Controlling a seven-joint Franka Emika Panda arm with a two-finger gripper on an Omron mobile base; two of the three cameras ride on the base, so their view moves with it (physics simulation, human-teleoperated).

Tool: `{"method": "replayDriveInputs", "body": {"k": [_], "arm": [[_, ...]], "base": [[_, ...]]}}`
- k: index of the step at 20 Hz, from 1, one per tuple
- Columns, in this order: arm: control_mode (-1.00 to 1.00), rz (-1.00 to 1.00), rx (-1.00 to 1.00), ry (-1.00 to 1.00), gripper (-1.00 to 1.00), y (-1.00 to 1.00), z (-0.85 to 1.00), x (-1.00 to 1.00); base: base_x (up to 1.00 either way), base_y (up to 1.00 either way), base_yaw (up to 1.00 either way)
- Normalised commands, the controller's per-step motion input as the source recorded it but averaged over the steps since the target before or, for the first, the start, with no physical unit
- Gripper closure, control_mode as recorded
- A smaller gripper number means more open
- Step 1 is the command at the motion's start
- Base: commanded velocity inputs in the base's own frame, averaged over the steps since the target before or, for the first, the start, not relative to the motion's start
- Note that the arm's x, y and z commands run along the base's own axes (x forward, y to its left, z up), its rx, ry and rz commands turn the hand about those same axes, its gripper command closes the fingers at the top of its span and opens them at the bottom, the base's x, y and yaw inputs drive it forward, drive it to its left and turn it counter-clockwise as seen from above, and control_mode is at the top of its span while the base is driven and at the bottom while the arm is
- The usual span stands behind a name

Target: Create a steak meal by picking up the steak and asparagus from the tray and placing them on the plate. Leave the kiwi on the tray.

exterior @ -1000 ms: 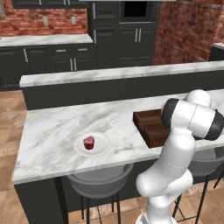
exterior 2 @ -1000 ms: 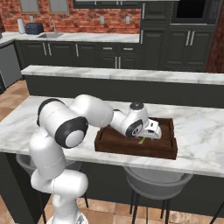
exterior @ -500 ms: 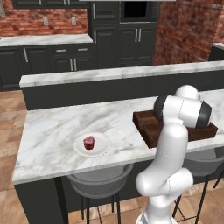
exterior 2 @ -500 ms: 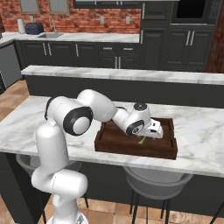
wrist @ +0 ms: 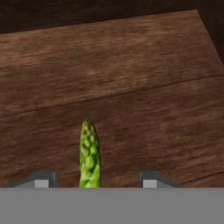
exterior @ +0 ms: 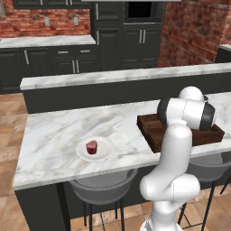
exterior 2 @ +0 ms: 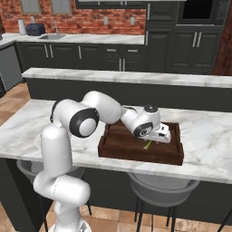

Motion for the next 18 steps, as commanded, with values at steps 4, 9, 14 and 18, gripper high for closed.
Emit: {"method": "replayDriveInputs", "body": {"k": [4,9,14,18], "arm": [[-1.00,0.00,0.00,0.02,1.00,0.38,-0.35,0.00],[-1.00,0.00,0.00,0.05,1.00,0.31,-0.17,0.00],[-1.00,0.00,0.00,0.00,1.00,0.00,0.00,0.00],[-1.00,0.06,0.00,-0.06,1.00,0.00,0.24,-0.16]], "base": [[0.00,0.00,0.00],[0.00,0.00,0.00],[0.00,0.00,0.00],[0.00,0.00,0.00]]}}
